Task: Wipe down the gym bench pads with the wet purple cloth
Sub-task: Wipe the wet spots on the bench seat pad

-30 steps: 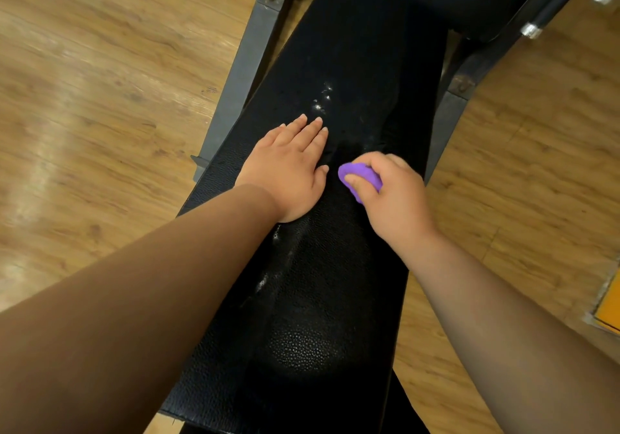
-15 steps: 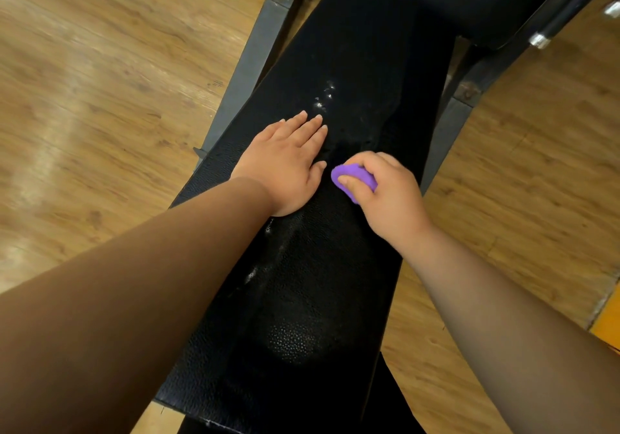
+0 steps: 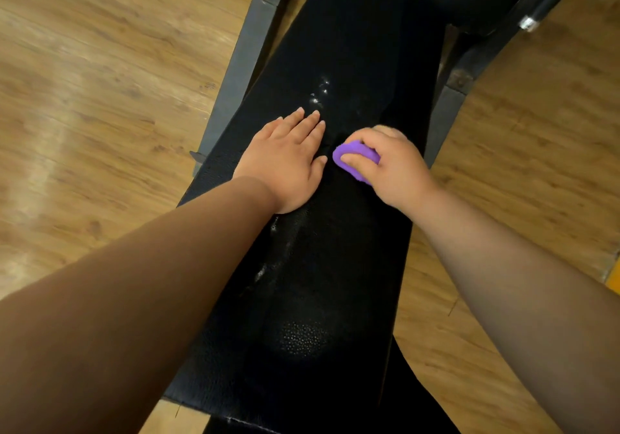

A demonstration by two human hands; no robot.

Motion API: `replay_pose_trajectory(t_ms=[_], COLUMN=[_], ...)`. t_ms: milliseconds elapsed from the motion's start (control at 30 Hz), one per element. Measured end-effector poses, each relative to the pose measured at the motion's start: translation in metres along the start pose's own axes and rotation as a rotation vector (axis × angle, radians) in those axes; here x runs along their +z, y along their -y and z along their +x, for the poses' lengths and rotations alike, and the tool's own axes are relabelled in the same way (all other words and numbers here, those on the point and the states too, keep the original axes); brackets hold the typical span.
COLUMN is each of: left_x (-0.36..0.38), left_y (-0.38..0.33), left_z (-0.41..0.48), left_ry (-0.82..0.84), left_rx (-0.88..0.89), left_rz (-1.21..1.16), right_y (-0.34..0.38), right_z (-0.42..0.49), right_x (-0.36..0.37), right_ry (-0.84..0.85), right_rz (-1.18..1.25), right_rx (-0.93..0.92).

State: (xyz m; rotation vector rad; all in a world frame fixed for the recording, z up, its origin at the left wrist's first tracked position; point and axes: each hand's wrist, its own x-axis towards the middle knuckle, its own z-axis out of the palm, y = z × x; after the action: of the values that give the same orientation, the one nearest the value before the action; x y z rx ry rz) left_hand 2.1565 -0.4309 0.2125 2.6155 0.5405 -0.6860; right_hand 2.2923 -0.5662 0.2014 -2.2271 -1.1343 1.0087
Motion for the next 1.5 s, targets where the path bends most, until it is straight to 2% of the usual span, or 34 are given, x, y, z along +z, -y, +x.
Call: replay_pose_trajectory(t_ms=[100, 267, 367, 433, 533, 700, 833, 1033, 1200, 1400, 1500], left_x=[0.0, 0.0, -0.001, -0.002, -0.004, 0.002, 0.004, 0.004, 0.003, 0.002, 0.002], left_y=[0.001, 0.002, 0.003, 0.003, 0.005, 0.002, 0.003, 0.002, 0.001, 0.001, 0.0], left_z=[0.0, 0.0, 0.001, 0.003, 0.011, 0.019, 0.02, 0.021, 0.02, 0.02, 0.019], left_ry=[-0.002, -0.007, 0.004, 0.011, -0.045, -0.089, -0.096, -0.088, -0.096, -0.093, -0.099], left_rx=[-0.006, 0.004, 0.011, 0.012, 0.011, 0.008, 0.002, -0.009, -0.009, -0.019, -0.018], left_rz=[0.0, -0.019, -0.035, -0.056, -0.077, -0.086, -0.068, -0.06, -0.053, -0.069, -0.064], right_y=[0.001, 0.005, 0.01, 0.016, 0.019, 0.001, -0.003, -0.005, -0.005, -0.004, -0.005], right_z=[0.006, -0.001, 0.006, 0.011, 0.011, 0.02, 0.035, 0.017, 0.052, 0.009, 0.042], right_x=[-0.004, -0.009, -0.006, 0.001, 0.012, 0.008, 0.004, 0.011, 0.009, 0.013, 0.012], right_ry=[-0.018, 0.011, -0.038, -0.077, -0.141, -0.102, -0.13, -0.108, -0.136, -0.159, -0.176], right_rz=[0.055, 0.009, 0.013, -0.078, -0.218, -0.209, -0.273, -0.253, -0.295, -0.251, -0.326], right_rx=[0.077, 0.144, 0.205, 0.217, 0.153, -0.011, 0.047, -0.102, 0.009, -0.138, -0.081])
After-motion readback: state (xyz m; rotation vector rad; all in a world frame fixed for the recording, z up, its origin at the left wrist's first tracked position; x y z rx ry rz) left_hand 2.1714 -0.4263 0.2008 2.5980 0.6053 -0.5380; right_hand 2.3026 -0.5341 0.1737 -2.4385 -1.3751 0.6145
